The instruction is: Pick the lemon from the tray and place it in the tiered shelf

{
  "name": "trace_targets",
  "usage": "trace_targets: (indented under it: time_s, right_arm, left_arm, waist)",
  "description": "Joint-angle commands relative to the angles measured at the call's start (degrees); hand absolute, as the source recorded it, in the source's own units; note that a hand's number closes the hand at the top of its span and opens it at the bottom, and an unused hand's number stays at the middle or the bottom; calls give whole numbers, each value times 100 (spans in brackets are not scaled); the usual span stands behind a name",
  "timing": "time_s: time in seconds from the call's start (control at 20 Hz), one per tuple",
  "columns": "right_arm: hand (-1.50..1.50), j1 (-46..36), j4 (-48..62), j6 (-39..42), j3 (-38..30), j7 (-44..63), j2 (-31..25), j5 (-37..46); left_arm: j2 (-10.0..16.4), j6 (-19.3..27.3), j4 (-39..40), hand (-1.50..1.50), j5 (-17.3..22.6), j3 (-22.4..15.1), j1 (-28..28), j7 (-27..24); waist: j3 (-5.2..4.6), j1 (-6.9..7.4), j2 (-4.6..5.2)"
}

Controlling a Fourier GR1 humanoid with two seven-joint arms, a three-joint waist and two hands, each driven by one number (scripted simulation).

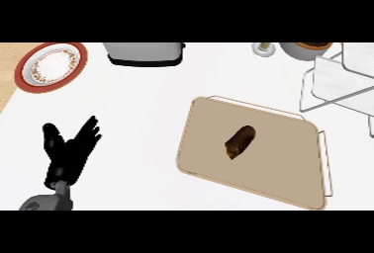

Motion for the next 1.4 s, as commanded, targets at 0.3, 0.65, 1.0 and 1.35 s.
trace_targets:
  time_s: [0.3, 0.65, 1.0, 1.35]
  right_arm:
    - [150, -508, 1555, -689, -53, -1263, 3, 279]
    - [150, -486, 1701, -686, 173, -1417, -12, 549]
    - [-150, -726, 1942, -932, -906, -1157, -303, -344]
    - [-150, -1154, 2031, -972, -1462, -963, -78, -1004]
  left_arm:
    - [-30, -20, 377, 0, -80, 135, -275, -90]
    - [-3, -81, -38, 0, -108, 101, 106, 9]
    - [-152, 97, -169, 0, -211, 21, 94, 73]
    - [-44, -69, 144, 0, -196, 133, -120, -47]
  waist:
    - [2, 7, 25]
    - [1, -18, -3]
    - [7, -45, -13]
    - [3, -31, 2]
